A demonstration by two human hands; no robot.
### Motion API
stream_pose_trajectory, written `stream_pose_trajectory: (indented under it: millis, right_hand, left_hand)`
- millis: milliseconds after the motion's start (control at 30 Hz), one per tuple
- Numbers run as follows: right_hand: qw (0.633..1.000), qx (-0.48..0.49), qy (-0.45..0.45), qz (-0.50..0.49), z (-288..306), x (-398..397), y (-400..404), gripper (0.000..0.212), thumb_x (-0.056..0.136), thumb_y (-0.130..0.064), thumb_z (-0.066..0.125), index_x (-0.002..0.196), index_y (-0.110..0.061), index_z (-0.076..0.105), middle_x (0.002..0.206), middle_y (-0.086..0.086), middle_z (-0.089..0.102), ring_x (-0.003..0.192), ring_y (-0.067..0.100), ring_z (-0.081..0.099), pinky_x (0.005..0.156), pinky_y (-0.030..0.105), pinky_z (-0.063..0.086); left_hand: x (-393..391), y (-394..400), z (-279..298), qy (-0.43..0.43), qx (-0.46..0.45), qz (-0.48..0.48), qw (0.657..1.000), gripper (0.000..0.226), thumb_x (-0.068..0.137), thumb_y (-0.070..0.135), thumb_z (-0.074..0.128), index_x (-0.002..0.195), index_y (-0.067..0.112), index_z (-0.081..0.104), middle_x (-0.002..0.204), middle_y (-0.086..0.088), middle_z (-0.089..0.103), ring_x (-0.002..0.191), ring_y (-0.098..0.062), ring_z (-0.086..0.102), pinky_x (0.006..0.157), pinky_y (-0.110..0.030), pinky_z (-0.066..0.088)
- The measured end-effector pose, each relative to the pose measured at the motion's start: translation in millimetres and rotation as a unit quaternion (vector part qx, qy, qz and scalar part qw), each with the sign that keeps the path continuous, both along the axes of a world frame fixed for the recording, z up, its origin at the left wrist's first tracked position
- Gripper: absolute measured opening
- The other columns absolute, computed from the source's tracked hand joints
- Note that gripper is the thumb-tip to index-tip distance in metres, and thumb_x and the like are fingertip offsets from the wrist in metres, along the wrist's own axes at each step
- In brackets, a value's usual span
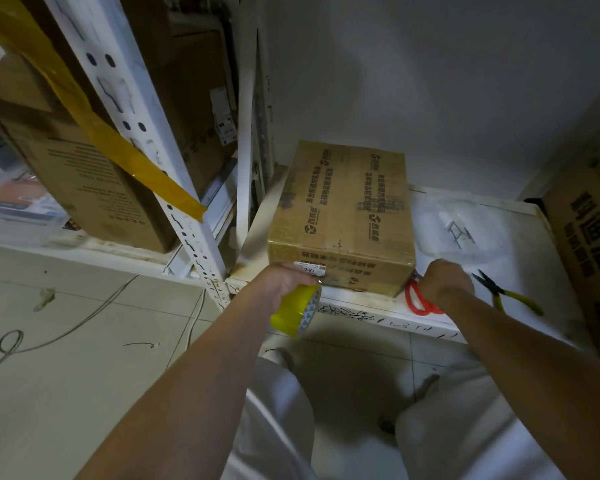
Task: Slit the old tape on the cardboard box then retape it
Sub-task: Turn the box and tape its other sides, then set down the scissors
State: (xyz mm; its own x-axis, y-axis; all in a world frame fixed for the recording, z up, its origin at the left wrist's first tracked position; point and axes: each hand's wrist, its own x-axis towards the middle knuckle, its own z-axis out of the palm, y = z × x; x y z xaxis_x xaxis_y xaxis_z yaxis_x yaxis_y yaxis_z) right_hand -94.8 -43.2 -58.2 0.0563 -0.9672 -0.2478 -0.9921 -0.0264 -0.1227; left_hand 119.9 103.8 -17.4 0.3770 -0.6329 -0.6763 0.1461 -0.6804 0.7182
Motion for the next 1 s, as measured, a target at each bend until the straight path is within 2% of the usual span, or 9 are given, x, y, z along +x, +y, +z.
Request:
stream_pose_trajectory:
  millis: [67,133,233,333,400,467,633,867,1000]
  right_hand:
    - [0.996,-0.077,-0.045,-0.026,16.3,6.8,1.7,0.02,0.095,-0.017,0.05,0.082,-0.004,0.059,0.067,0.007,0.053,0.071,0.024,0.058,0.065,0.032,0.049]
    - [0.97,-0.184,-0.156,-0.023,38.5,22.5,6.5,0.019,0.097,-0.014,0.043,0.094,-0.005,0.059,0.075,0.008,0.055,0.075,0.023,0.056,0.068,0.033,0.046]
    - [0.92,-0.26,-0.277,0.097,66.0,57.3,19.6,0.031,0.101,-0.032,0.037,0.104,-0.011,0.06,0.096,0.008,0.06,0.091,0.024,0.057,0.079,0.036,0.047]
    - [0.911,-0.197,-0.16,0.326,73.0,95.8,40.3,0.057,0.096,-0.058,0.03,0.127,-0.017,0.054,0.124,0.006,0.057,0.116,0.026,0.049,0.094,0.039,0.041]
    - [0.891,-0.175,-0.058,0.415,65.4,119.0,50.7,0.074,0.089,-0.07,0.025,0.14,-0.018,0.039,0.14,0.008,0.046,0.128,0.027,0.04,0.101,0.045,0.038]
    - [0.891,-0.175,-0.003,0.419,50.3,137.6,55.0,0.079,0.087,-0.073,0.023,0.143,-0.018,0.031,0.143,0.01,0.04,0.13,0.029,0.036,0.1,0.048,0.037]
    - [0.898,-0.233,0.056,0.37,21.8,155.6,60.3,0.073,0.088,-0.068,0.032,0.137,-0.014,0.036,0.14,0.017,0.042,0.125,0.036,0.04,0.091,0.05,0.039]
    - [0.902,-0.238,0.063,0.355,19.1,164.5,70.6,0.076,0.077,-0.067,0.057,0.125,-0.009,0.043,0.137,0.024,0.045,0.125,0.042,0.043,0.102,0.055,0.032]
    - [0.913,-0.226,0.078,0.332,26.6,181.7,76.0,0.081,0.075,-0.077,0.049,0.116,-0.007,0.044,0.126,0.03,0.05,0.115,0.047,0.05,0.1,0.059,0.032]
  left_hand:
    - [1.9,3.0,2.5,0.003,-0.007,0.005,1.0,0.035,0.083,0.008,0.07,0.118,0.005,0.063,0.111,-0.013,0.065,0.081,-0.023,0.056,0.081,-0.035,0.045]
    - [5.3,7.0,4.6,0.005,-0.011,0.014,1.0,0.032,0.083,0.008,0.07,0.115,0.006,0.064,0.101,-0.01,0.063,0.079,-0.022,0.056,0.081,-0.036,0.045]
    - [9.8,11.0,5.5,0.002,-0.015,0.025,1.0,0.029,0.082,0.01,0.072,0.11,0.007,0.065,0.093,-0.007,0.06,0.076,-0.022,0.055,0.08,-0.036,0.044]
    - [14.3,13.8,3.2,-0.004,-0.022,0.033,0.999,0.028,0.082,0.009,0.072,0.11,0.006,0.066,0.098,-0.011,0.061,0.075,-0.023,0.056,0.074,-0.033,0.047]
    - [17.3,16.7,0.5,-0.012,-0.022,0.04,0.999,0.027,0.08,0.008,0.073,0.107,0.008,0.068,0.103,-0.013,0.064,0.086,-0.027,0.06,0.081,-0.036,0.049]
    - [21.0,19.7,-2.4,-0.012,-0.019,0.05,0.999,0.03,0.077,0.009,0.076,0.106,0.008,0.068,0.105,-0.015,0.067,0.092,-0.03,0.062,0.088,-0.041,0.051]
    - [29.9,24.9,-10.8,-0.011,-0.018,0.059,0.998,0.031,0.075,0.01,0.078,0.104,0.008,0.067,0.082,-0.008,0.063,0.07,-0.022,0.057,0.07,-0.03,0.047]
    - [34.8,22.6,-22.5,-0.013,-0.011,0.058,0.998,0.028,0.078,0.012,0.075,0.104,0.009,0.065,0.084,-0.01,0.062,0.07,-0.022,0.056,0.071,-0.032,0.047]
    - [30.8,19.2,-24.5,-0.024,-0.002,0.045,0.999,0.02,0.081,0.013,0.072,0.1,0.01,0.066,0.094,-0.014,0.064,0.077,-0.027,0.059,0.078,-0.036,0.049]
